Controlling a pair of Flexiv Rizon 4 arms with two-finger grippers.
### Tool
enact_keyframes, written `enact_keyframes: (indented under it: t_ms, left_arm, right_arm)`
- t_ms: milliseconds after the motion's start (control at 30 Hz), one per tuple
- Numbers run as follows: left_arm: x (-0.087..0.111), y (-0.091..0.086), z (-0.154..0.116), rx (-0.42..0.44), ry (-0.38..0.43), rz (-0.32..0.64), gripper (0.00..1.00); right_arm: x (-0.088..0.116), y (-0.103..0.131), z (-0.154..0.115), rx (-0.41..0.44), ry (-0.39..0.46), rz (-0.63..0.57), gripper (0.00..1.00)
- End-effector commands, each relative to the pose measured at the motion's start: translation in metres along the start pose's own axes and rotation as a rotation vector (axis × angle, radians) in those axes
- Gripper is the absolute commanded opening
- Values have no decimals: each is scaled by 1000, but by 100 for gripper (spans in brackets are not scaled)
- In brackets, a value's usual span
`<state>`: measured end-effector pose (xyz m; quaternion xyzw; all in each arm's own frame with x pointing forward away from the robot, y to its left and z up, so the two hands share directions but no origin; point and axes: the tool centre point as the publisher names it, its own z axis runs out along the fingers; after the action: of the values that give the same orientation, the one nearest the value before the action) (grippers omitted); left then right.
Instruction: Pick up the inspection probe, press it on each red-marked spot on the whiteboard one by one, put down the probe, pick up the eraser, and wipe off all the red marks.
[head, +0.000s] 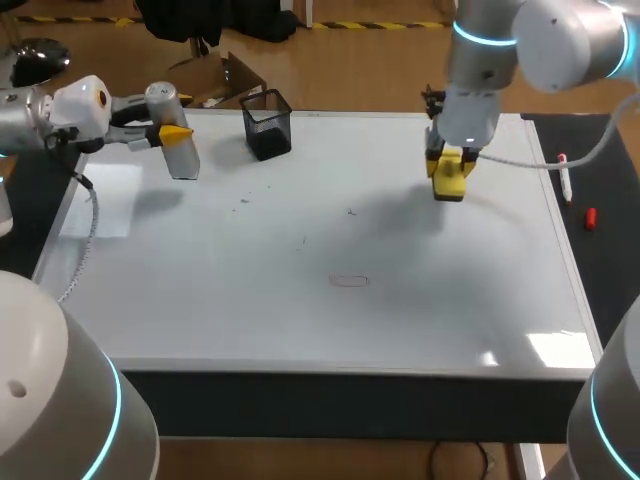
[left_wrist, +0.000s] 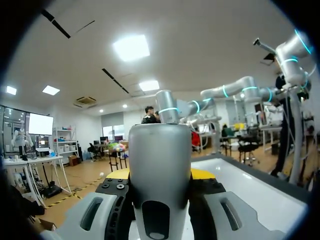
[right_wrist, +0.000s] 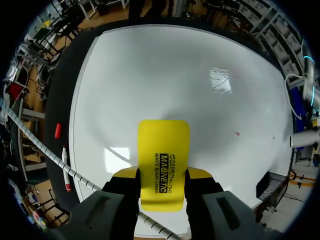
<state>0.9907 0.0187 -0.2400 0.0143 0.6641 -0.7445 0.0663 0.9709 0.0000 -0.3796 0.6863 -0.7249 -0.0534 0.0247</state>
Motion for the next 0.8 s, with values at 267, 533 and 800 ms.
enact_keyframes:
  t_ms: [267,533,800]
  left_arm:
    - [0,-1,0,0,0,2,0]
    - [0,-1,0,0,0,2,0]
    - [0,-1,0,0,0,2,0]
  right_arm:
    - [-75,61,4,57,24,-110,0]
    - [-128,92,15,39,-16,-200,0]
    - [-157,117,30,10,-35,-249,0]
